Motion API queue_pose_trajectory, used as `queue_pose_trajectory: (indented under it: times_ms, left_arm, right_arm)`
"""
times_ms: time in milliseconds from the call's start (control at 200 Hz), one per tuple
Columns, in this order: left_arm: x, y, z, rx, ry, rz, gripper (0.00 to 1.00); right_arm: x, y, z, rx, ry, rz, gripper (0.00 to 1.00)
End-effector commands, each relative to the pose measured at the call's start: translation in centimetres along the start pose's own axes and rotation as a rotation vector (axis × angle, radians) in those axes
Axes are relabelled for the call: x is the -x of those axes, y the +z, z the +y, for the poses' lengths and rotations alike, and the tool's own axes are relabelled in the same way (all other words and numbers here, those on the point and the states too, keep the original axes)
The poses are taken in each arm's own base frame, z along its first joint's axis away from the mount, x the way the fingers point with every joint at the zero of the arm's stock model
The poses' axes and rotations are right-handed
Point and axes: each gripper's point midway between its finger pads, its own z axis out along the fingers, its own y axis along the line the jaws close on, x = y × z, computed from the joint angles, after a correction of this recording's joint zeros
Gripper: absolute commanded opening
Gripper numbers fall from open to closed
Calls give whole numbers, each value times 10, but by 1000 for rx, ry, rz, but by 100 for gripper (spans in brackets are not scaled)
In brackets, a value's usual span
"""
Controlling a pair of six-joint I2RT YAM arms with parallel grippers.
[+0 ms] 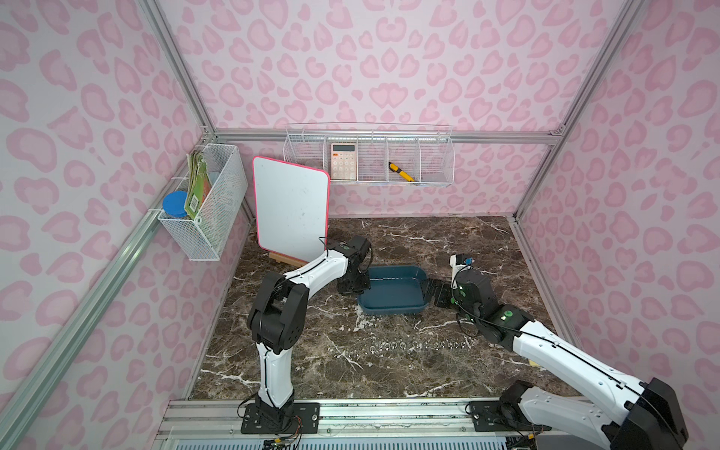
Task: Take out the wing nut from the storage box
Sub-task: Adjust the storage box at the center of the board.
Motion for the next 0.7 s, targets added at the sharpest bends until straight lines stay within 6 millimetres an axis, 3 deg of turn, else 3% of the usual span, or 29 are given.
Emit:
queue_pose_trajectory:
  times_ms: [0, 90, 235, 365, 505, 595, 695]
  left_arm:
    - [4, -3, -3, -12, 17, -21, 25]
    - [6, -13, -7, -36, 12, -39, 40]
    - [12, -38, -12, -66, 5, -94, 52]
    - [21, -75, -9, -71, -10, -193, 81]
    - [20, -108, 17, -22, -68, -281, 98]
    - [24, -130, 42, 34, -121, -356, 99]
    - [27, -151, 82, 141, -205, -461, 98]
  right_arm:
    - [-2, 2, -4, -19, -7, -1, 99]
    - [-1, 3, -7, -23, -11, -14, 99]
    - [3, 3, -19, -48, -9, -41, 99]
    - [15, 1, -34, -65, -10, -120, 99]
    - [33, -14, -52, -83, -57, -296, 99]
    - [44, -28, -72, -124, -76, -421, 99]
    - [52, -44, -95, -180, -90, -533, 98]
